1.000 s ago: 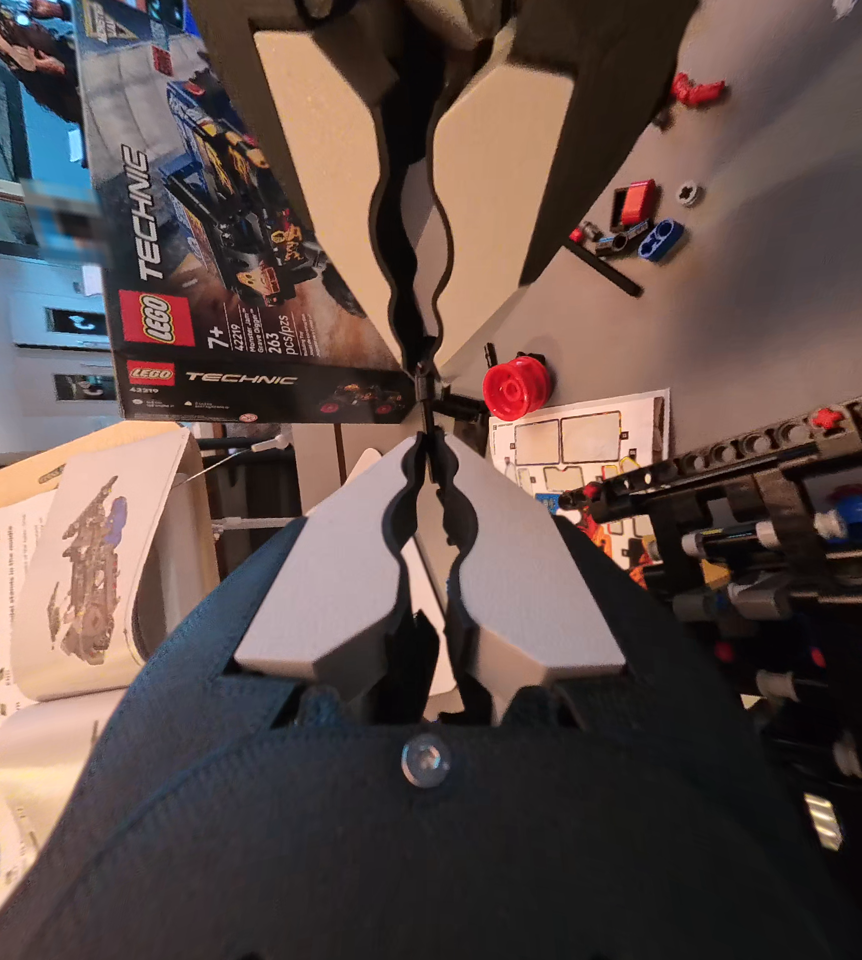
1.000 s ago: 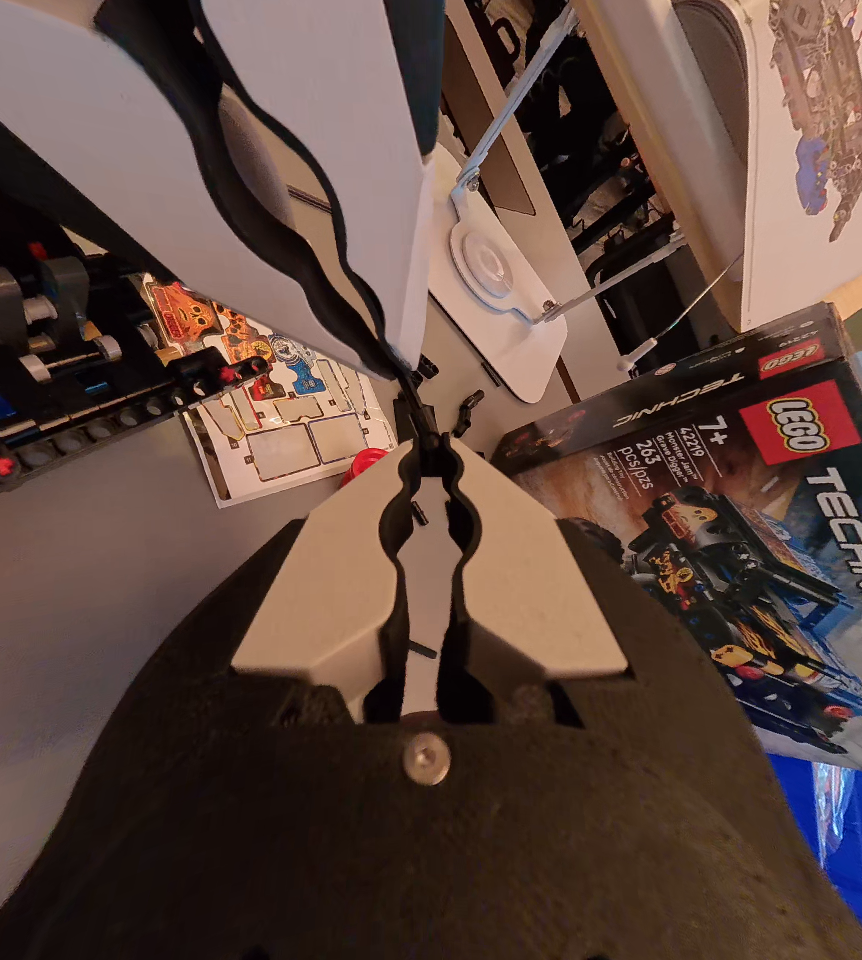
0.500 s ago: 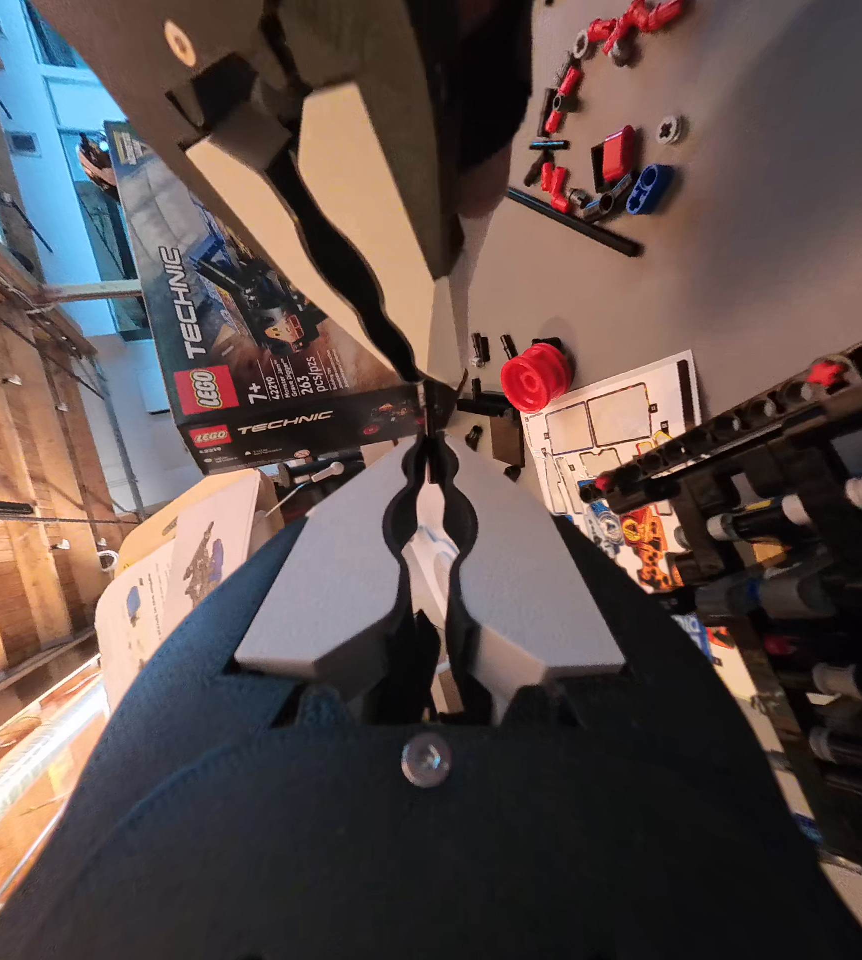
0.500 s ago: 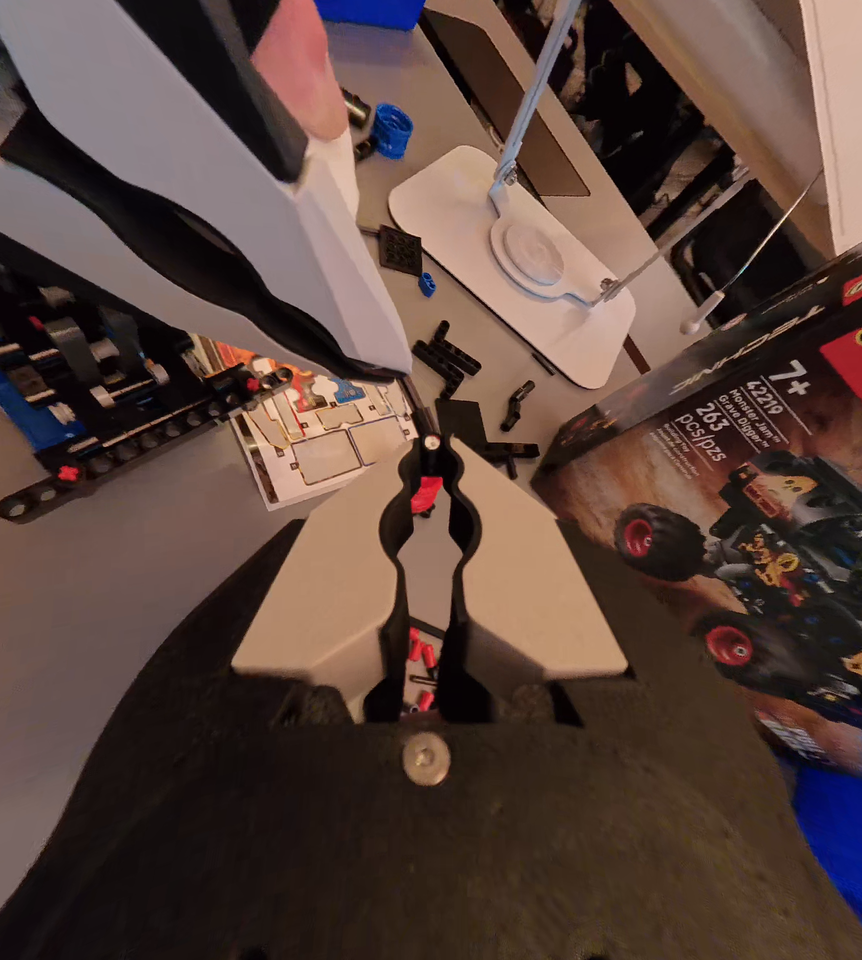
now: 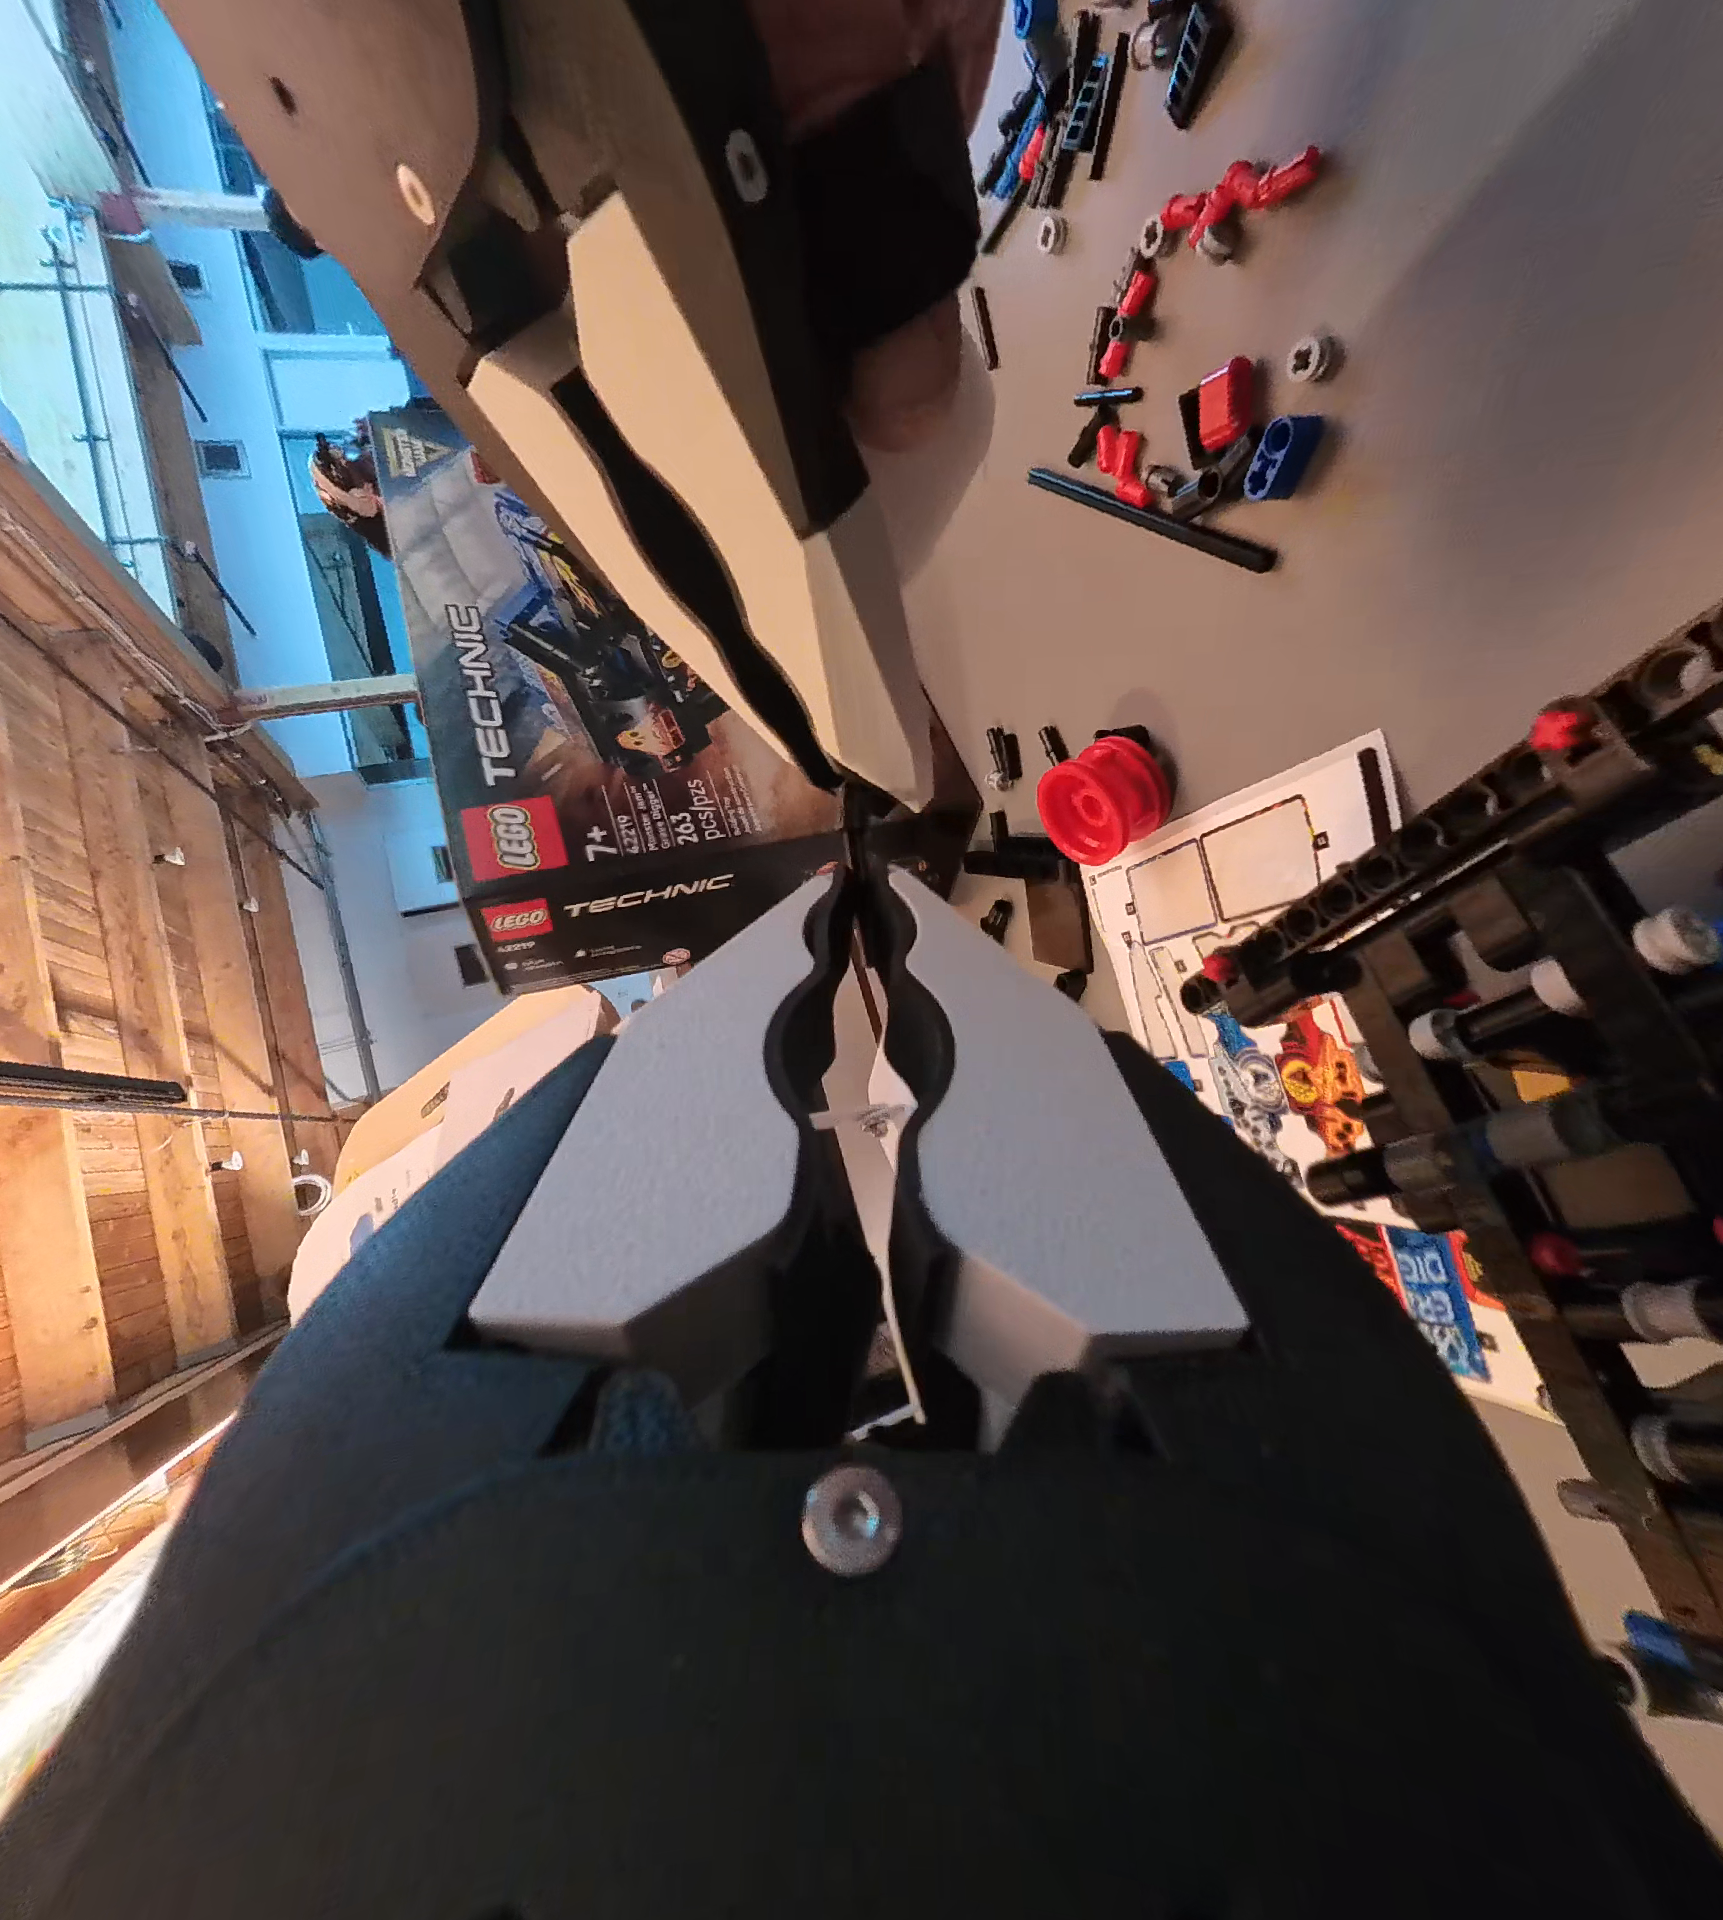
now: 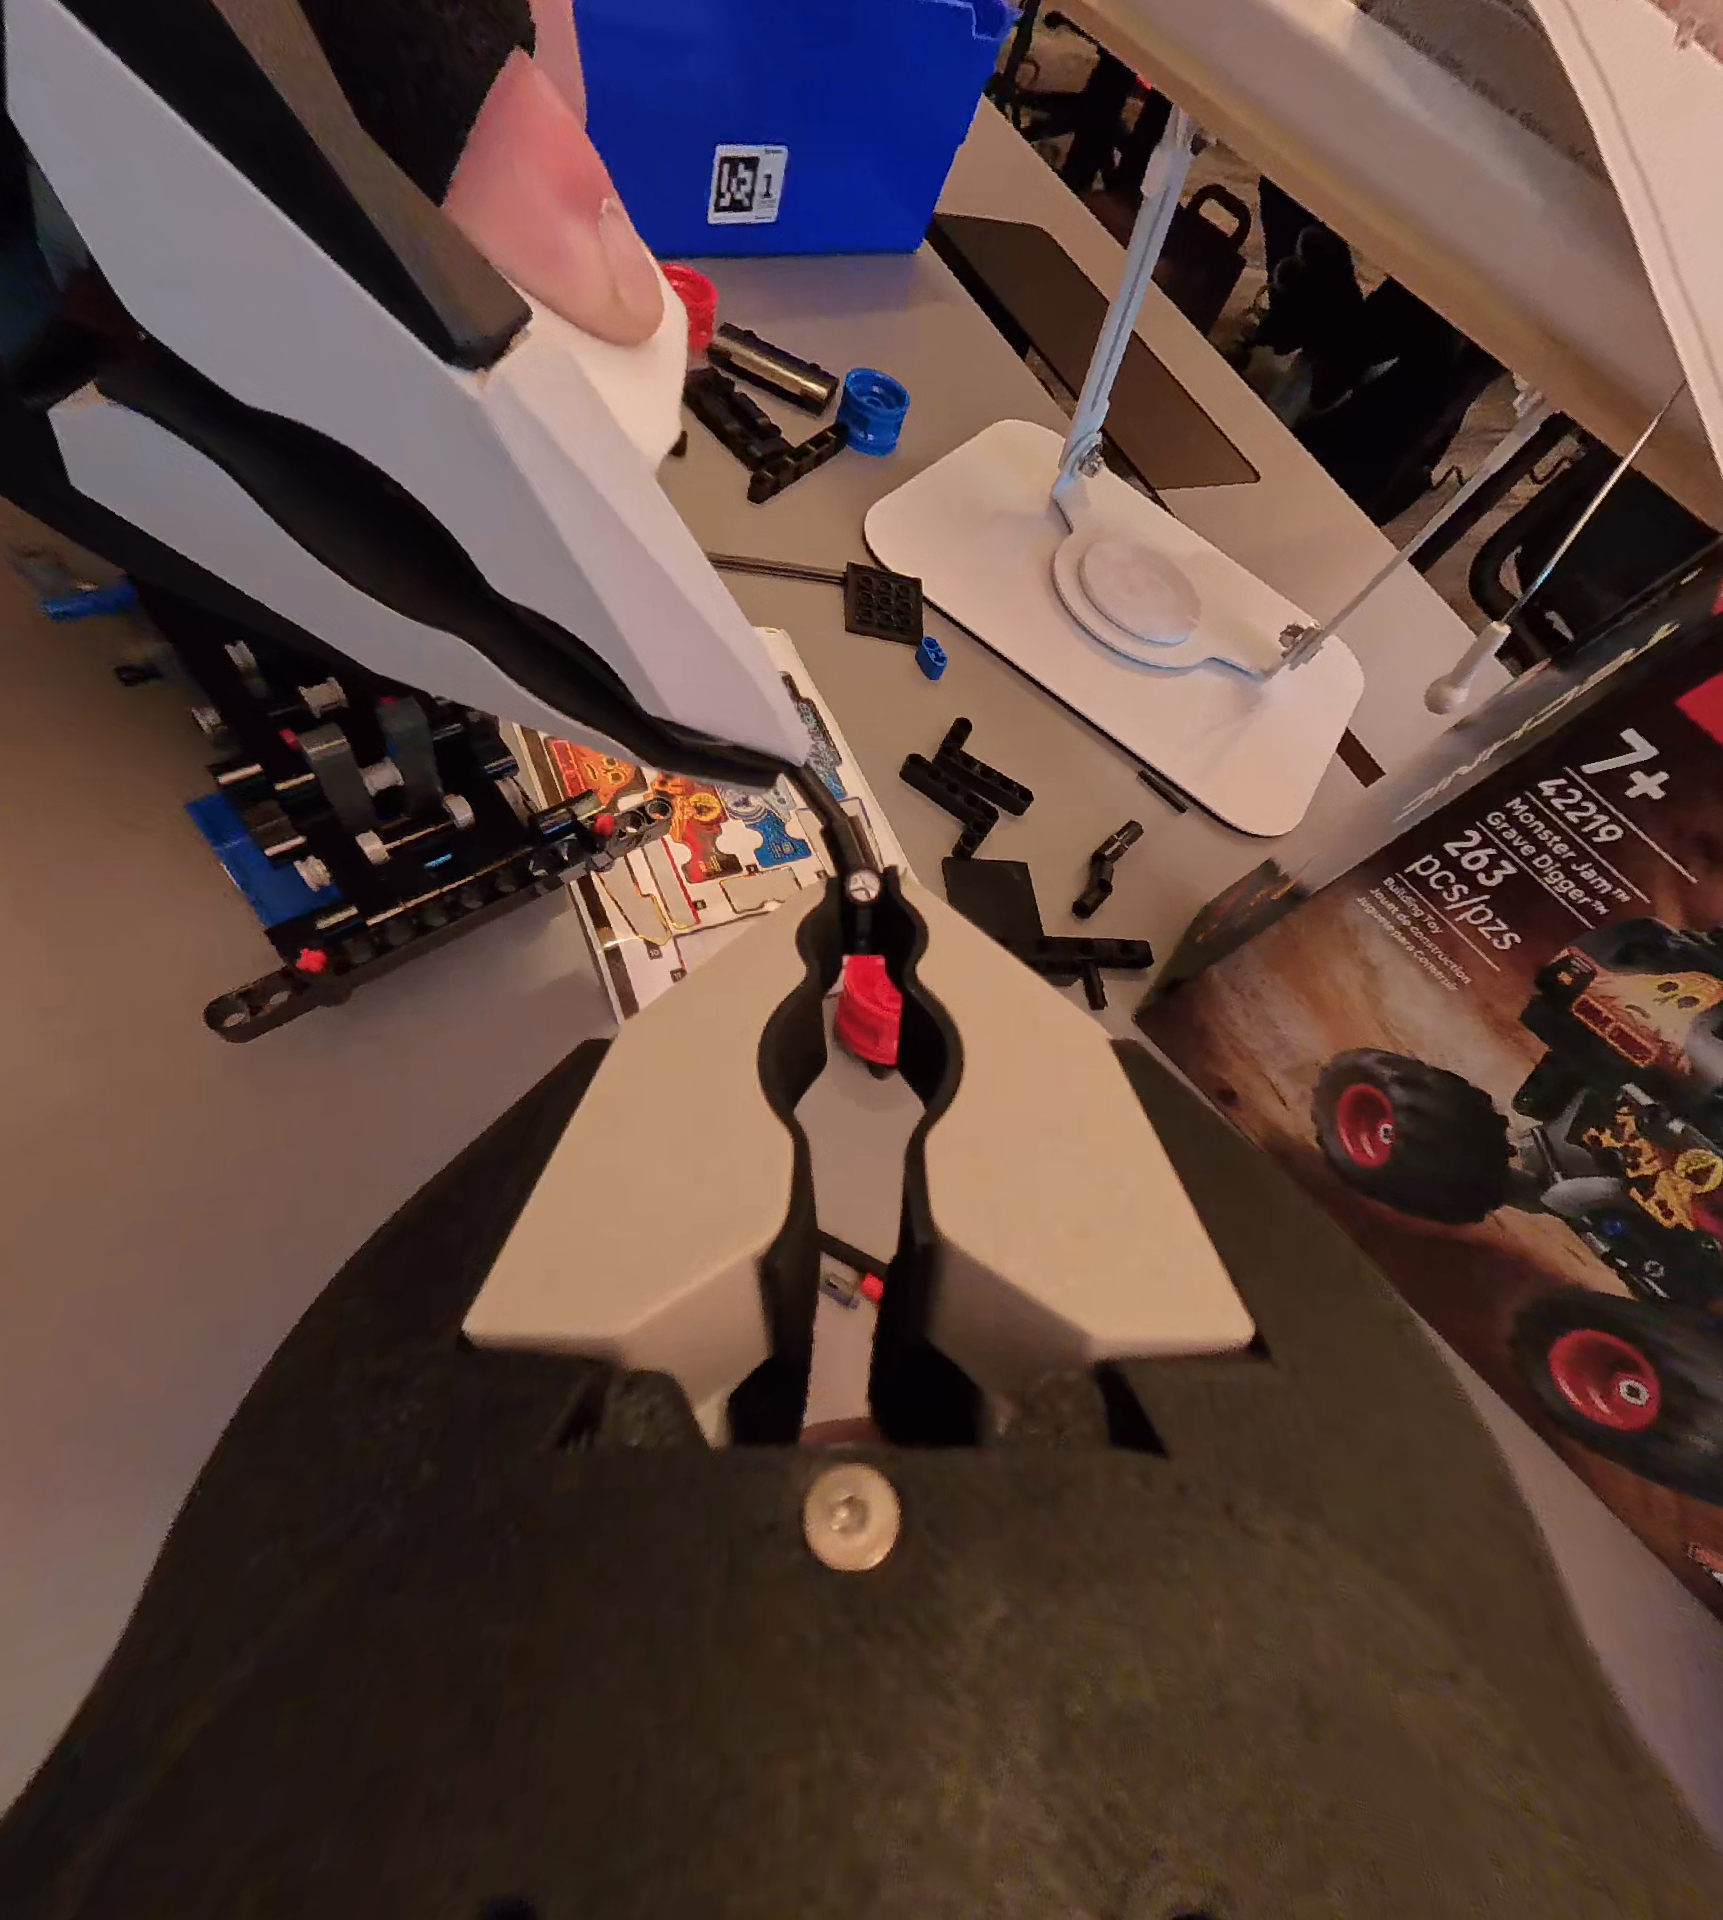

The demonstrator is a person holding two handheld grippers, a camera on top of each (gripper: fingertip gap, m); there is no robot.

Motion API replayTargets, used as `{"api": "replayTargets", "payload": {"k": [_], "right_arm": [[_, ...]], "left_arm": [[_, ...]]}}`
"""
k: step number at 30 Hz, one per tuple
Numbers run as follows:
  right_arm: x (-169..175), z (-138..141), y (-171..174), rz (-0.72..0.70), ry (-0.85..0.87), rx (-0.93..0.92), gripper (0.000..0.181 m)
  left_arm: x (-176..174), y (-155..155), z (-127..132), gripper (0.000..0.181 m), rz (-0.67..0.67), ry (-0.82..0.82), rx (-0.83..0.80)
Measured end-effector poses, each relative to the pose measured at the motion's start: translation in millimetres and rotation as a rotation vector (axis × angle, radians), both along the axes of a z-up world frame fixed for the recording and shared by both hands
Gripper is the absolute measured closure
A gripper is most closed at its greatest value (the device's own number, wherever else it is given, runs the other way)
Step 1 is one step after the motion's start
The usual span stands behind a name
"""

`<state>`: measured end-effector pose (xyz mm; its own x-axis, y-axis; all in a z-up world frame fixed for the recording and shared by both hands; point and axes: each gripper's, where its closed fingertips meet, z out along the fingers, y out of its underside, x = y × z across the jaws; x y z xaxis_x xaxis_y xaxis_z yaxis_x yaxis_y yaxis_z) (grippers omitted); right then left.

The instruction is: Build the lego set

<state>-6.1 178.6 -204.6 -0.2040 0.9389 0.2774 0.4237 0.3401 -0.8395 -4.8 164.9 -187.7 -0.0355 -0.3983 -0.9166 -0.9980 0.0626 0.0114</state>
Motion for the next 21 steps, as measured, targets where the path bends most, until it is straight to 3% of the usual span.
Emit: {"api": "replayTargets", "payload": {"k": [11,21], "right_arm": [[-4.3,2.4,-23.4,0.080,0.006,0.013,0.176],[-0.9,3.5,-15.0,0.055,0.020,-0.019,0.176]], "left_arm": [[12.8,-9.6,6.0,0.181,-0.062,-0.019,0.021],[-3.0,-11.5,5.6,0.181,-0.005,-0.257,-0.077]]}}
